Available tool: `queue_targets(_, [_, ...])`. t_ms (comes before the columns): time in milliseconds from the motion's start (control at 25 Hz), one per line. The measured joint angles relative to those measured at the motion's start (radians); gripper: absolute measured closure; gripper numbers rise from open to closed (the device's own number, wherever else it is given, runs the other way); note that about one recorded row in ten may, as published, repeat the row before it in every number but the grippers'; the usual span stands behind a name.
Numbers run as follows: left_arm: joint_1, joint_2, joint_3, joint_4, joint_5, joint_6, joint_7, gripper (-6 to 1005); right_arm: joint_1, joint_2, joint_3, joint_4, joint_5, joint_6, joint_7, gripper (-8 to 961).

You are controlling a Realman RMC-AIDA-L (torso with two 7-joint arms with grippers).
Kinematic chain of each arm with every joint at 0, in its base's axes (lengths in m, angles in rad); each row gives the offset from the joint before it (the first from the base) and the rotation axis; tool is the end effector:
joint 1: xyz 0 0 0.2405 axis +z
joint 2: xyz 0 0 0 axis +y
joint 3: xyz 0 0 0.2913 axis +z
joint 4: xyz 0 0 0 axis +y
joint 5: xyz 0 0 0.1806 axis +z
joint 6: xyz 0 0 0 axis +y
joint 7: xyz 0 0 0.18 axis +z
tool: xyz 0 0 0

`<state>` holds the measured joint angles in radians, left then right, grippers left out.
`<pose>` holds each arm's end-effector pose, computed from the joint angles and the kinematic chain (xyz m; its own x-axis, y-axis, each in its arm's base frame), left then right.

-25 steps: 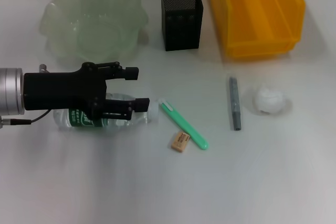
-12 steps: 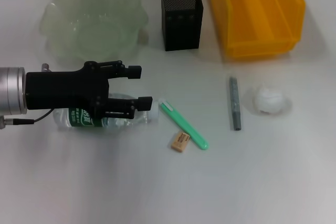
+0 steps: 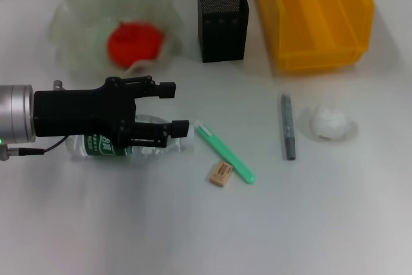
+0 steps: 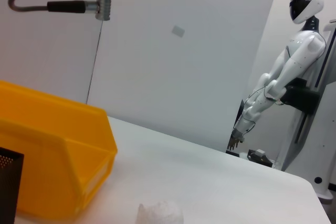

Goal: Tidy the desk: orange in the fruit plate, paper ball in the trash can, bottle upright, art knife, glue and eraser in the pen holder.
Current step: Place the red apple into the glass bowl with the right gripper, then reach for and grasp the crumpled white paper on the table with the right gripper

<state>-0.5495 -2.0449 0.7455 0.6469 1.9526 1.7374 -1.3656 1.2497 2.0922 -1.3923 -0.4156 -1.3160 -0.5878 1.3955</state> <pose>-0.2332 0.3150 -0.0401 0.8007 0.2852 0.5267 0.3322 -0.9432 0.0056 -0.0132 0.5022 -0.1084 0.8834 0.0157 -0.4684 -0.2429 -0.8393 -0.4864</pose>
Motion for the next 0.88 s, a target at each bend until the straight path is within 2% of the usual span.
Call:
queue_targets(400, [-0.001, 0.000, 0.000, 0.001, 0.000, 0.002, 0.000, 155, -0.015, 0.000, 0.004, 0.002, 0.007, -0.002, 0.003, 190])
queue_targets(560, [-0.001, 0.000, 0.000, 0.001, 0.000, 0.002, 0.001, 155, -0.056, 0.000, 0.004, -0.029, 0.061, -0.026, 0.004, 191])
queue_targets(680, [-0.001, 0.001, 0.000, 0.001, 0.000, 0.003, 0.002, 155, -0.144, -0.004, 0.008, -0.114, 0.137, -0.116, 0.004, 192])
queue_targets(880, [0.001, 0.002, 0.000, 0.000, 0.000, 0.008, 0.003, 155, -0.390, -0.025, 0.017, -0.326, 0.188, -0.392, 0.073, 193])
